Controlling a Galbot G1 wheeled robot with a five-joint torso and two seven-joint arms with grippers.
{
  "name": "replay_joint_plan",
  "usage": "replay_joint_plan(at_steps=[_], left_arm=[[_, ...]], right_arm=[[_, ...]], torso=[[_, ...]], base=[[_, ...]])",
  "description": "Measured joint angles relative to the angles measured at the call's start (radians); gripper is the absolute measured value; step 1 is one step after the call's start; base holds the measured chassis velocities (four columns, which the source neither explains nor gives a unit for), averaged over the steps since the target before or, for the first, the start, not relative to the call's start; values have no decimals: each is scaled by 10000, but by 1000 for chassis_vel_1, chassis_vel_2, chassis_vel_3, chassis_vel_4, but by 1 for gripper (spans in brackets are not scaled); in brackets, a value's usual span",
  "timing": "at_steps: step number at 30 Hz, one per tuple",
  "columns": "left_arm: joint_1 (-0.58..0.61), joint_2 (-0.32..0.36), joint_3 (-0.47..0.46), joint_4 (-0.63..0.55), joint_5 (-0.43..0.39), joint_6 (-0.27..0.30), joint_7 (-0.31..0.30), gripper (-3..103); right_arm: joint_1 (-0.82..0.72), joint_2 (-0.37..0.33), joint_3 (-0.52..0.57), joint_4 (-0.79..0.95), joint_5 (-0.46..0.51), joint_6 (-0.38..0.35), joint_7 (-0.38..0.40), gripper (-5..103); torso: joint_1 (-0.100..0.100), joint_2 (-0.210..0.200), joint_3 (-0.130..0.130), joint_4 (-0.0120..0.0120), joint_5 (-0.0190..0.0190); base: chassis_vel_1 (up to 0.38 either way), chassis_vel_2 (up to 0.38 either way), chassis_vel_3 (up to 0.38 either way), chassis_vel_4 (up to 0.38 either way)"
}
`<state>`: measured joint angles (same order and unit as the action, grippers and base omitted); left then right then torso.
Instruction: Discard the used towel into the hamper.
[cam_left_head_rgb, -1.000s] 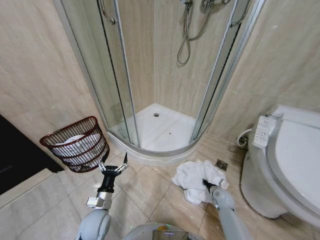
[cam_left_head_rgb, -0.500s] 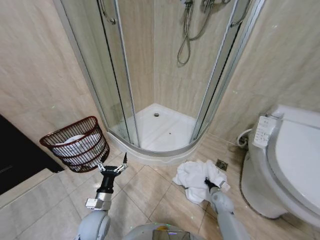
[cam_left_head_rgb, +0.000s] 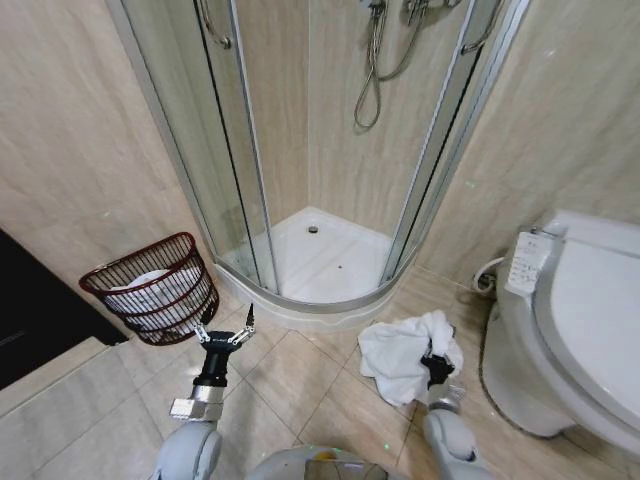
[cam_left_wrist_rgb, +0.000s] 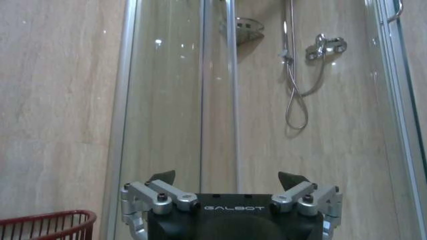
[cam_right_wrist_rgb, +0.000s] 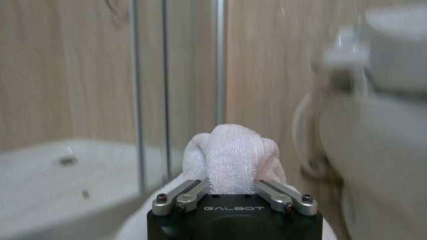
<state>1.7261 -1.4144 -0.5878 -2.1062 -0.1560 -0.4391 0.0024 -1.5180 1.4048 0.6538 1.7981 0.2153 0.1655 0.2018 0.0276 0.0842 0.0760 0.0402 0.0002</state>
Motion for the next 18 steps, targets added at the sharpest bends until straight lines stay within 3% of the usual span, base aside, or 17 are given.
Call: replay_joint_plan(at_steps=[10, 18], left_arm=[[16, -184, 76, -95, -177, 84, -125, 100], [72, -146, -30, -268, -363, 242, -121, 100]], right_arm=[[-1483, -382, 526, 3960, 413, -717, -433, 7], [-2637, -150, 162, 6206, -375, -756, -727, 7]], torso=[[0, 1, 0, 0, -1], [0, 1, -1, -3, -4]], base=[[0, 0, 0, 0], [0, 0, 0, 0]])
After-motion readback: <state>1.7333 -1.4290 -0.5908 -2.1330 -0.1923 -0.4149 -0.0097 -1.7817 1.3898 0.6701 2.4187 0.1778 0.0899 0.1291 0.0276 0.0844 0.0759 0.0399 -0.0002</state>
